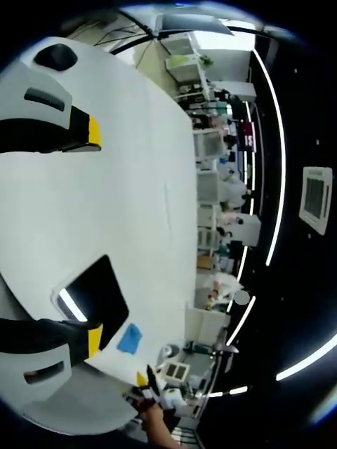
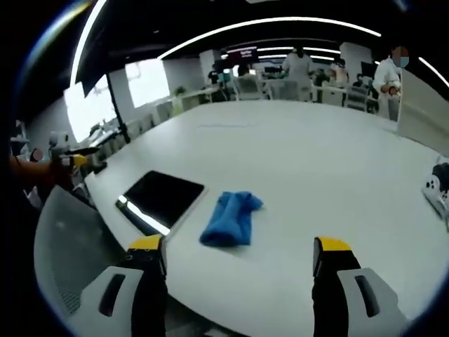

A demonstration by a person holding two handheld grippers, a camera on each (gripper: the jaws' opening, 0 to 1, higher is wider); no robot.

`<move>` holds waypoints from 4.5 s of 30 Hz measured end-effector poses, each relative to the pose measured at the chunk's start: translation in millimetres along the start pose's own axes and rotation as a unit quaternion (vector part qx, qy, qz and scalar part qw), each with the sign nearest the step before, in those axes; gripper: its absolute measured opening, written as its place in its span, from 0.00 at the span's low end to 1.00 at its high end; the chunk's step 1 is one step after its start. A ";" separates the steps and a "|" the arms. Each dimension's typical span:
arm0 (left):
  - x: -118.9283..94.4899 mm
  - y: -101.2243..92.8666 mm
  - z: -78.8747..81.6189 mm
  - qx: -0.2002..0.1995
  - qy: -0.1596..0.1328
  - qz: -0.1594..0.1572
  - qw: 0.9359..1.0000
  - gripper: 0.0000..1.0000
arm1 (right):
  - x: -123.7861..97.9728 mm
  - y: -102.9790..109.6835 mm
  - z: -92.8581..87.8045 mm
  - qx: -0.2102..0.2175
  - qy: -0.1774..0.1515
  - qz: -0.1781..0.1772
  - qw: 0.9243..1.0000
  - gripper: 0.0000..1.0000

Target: Wipe the mirror surface with the cleaning cloth until all visible marks leave the cleaned area.

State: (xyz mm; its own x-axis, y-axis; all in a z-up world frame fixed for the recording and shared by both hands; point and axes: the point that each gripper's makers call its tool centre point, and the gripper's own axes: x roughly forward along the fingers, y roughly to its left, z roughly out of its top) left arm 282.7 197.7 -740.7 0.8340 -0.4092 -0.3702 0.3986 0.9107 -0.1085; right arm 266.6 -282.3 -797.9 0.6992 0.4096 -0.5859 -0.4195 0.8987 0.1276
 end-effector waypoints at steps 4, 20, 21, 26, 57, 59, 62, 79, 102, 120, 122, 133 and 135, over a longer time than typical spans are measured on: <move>5.7 -0.6 0.8 -0.003 -0.001 -0.005 1.000 1.00 | -0.3 4.7 3.4 -0.009 -0.001 0.001 1.000 0.86; -2.7 14.9 5.0 0.001 0.003 -0.017 1.000 1.00 | 22.0 16.5 7.8 -0.009 0.016 -0.005 1.000 0.81; -2.9 16.8 5.9 -0.002 0.003 -0.016 1.000 1.00 | 22.9 16.1 7.9 -0.010 0.016 -0.005 1.000 0.80; 0.2 19.6 13.8 -0.001 -0.001 -0.014 1.000 1.00 | 22.1 18.1 7.5 0.027 0.014 0.000 1.000 0.79; 4.9 21.9 7.6 -0.046 0.005 -0.012 0.999 1.00 | 12.1 5.6 -9.6 0.097 0.019 -0.020 0.995 0.81; 6.8 19.3 8.9 -0.045 0.000 -0.018 0.999 1.00 | 12.9 3.5 -10.4 0.096 0.019 -0.023 0.995 0.82; 12.2 14.3 8.2 -0.041 0.002 -0.026 0.999 1.00 | 16.5 7.8 -9.3 0.091 0.021 -0.016 0.995 0.85; 15.5 17.7 12.0 -0.037 -0.004 -0.025 0.999 1.00 | 25.1 16.8 1.4 0.098 0.018 -0.001 0.995 0.84; 15.5 20.1 12.3 -0.042 -0.004 -0.027 0.999 1.00 | 26.3 23.0 -7.4 0.054 0.035 0.006 0.998 0.85; 16.3 17.3 8.7 -0.041 0.001 -0.030 0.999 1.00 | 29.7 22.0 -0.3 0.092 0.033 -0.006 0.995 0.83; 17.4 16.1 7.6 -0.039 0.003 -0.031 0.999 1.00 | 31.8 22.6 0.2 0.079 0.039 -0.006 0.996 0.83; 18.7 7.1 2.0 -0.034 0.008 -0.039 0.999 1.00 | 48.8 21.8 23.9 0.038 0.040 -0.017 0.998 0.71; 20.1 6.7 -2.6 -0.031 0.013 -0.041 0.999 1.00 | 56.4 22.1 23.9 0.029 0.045 -0.022 0.998 0.67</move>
State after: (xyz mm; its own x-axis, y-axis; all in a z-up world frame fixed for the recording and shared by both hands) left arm 301.2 195.7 -751.3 0.7884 -0.4821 -0.3821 0.4407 0.8760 -0.1959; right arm 310.7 -235.7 -809.0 0.6595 0.3565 -0.6617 -0.3545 0.9238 0.1444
